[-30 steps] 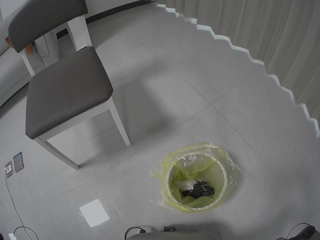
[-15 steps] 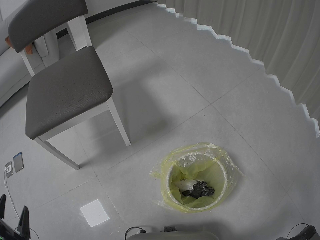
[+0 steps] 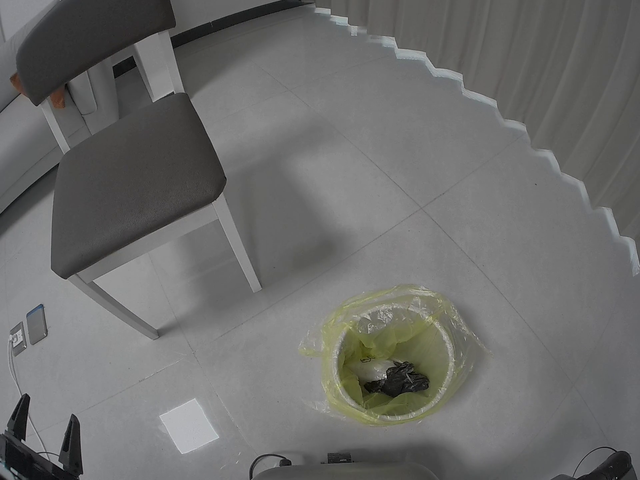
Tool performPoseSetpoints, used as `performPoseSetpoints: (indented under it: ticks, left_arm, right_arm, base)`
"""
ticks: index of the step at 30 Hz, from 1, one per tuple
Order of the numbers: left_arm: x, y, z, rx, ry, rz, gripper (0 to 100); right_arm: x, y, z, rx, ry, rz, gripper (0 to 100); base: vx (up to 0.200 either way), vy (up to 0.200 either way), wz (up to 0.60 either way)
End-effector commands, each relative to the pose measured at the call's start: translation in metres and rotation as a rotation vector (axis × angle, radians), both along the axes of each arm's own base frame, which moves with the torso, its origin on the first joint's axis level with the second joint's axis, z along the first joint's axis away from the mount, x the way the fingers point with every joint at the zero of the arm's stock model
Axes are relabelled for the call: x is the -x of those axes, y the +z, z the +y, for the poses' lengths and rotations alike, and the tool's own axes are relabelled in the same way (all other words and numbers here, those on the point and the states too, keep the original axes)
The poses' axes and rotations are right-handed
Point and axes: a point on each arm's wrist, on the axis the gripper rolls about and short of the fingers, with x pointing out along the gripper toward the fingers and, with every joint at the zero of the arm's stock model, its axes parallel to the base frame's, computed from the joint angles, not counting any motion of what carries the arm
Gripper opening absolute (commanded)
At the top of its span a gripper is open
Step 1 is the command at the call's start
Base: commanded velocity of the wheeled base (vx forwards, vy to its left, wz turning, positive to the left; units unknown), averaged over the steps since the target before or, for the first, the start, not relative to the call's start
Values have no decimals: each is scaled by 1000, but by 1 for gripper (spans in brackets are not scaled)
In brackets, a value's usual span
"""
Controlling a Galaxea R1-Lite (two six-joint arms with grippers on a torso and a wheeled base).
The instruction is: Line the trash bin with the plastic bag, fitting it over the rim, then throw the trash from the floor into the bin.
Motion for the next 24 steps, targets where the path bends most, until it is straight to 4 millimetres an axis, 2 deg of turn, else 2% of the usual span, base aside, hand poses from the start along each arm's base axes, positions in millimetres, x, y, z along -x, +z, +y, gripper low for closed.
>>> performPoseSetpoints:
  ticks: [1,10,13,19,24]
  left_arm:
    - [0,-5,0,1,0,6,100]
    - [0,-5,0,1,0,6,100]
    - [0,-5,0,1,0,6,100]
    - [0,-5,0,1,0,6,100]
    - [0,-5,0,1,0,6,100]
  right_arm:
    - [-4,-15,0,5,0,41,100]
    - [0,-24,0,-2,-52,22,100]
    - [7,-24,-1,-53,-164,-27,100]
    - [17,-31,-2,-97,-188,-64,100]
    - [14,-38,-3,-112,-231,-31,100]
  base:
    - [0,0,0]
    - [0,0,0]
    - [0,0,0]
    - [0,0,0]
    - [0,0,0]
